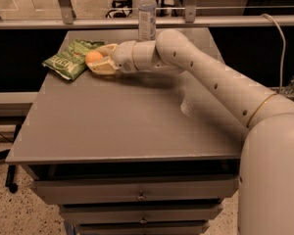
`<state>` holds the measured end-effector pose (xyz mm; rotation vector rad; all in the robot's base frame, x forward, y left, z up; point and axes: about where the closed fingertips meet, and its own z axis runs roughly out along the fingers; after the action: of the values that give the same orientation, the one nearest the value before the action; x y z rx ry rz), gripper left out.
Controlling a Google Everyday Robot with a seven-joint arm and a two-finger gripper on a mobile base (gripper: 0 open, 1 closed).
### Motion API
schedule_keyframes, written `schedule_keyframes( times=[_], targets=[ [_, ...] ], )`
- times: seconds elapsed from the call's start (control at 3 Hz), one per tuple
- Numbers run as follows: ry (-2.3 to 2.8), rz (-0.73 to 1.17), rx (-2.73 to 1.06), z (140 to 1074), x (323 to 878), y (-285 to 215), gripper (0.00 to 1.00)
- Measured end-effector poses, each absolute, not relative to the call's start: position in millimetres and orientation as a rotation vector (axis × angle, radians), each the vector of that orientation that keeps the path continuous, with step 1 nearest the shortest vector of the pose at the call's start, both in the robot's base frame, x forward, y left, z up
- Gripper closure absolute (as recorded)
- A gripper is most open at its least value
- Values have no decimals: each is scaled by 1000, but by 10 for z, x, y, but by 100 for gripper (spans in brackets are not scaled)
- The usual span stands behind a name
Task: Move orange near green jalapeno chip bag
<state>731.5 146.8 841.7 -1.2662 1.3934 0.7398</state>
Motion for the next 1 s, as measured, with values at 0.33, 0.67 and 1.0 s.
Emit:
schedule_keyframes(
  times=[0.33,0.67,1.0],
  targets=[
    [1399,738,-1267,8405,7317,1460,7],
    [1402,737,-1267,8402,7316,1455,0],
    [1402,737,-1267,8402,7317,1453,0]
  ],
)
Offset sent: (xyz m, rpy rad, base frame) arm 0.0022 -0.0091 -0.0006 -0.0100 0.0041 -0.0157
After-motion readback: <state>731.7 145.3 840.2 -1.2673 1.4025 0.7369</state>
